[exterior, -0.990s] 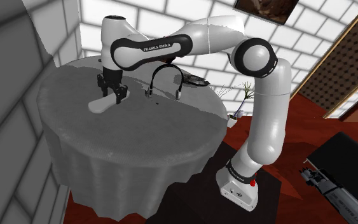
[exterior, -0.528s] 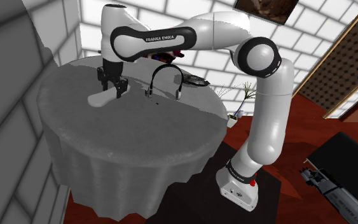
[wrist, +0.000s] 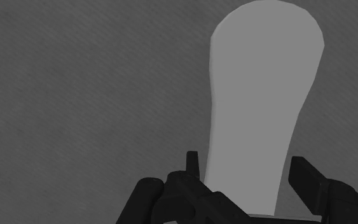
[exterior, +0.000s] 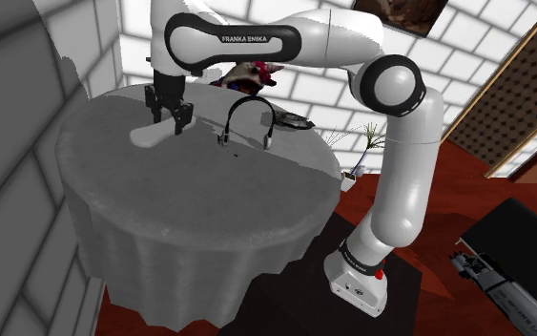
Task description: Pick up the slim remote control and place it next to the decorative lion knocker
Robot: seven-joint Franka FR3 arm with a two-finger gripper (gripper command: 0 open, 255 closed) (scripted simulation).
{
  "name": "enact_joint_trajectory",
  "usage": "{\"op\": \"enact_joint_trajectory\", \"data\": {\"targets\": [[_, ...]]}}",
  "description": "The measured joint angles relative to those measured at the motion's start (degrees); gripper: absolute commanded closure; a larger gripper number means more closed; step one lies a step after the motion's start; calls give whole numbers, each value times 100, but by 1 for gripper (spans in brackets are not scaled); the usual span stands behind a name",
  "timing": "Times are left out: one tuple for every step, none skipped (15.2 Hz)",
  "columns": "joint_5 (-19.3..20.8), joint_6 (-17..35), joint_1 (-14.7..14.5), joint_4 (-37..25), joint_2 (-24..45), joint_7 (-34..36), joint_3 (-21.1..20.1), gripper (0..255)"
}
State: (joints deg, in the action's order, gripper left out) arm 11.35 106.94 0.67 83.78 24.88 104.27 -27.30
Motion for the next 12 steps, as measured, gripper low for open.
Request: {"op": "enact_joint_trajectory", "data": {"targets": [[-6,-57,-3,-48,-10,-4,-3,255],[-21,-116,5,-76,-44,-16,-9,255],[-20,-190,-7,-159,-36,-17,-11,255],[-22,-269,-14,-242,-32,-26,-12,255],[-15,-364,-36,-363,-7,-24,-13,255],[-22,-456,-43,-448,-14,-30,-17,255],[-35,-511,-37,-477,-45,-39,-22,255],[-37,-549,-43,-511,-49,-38,-25,255],[-83,-497,32,-358,-157,-91,-28,255],[-160,-440,141,-132,-339,-170,-35,255],[-230,-385,245,57,-491,-261,-33,255],[-334,-293,395,350,-717,-395,-26,255]]}}
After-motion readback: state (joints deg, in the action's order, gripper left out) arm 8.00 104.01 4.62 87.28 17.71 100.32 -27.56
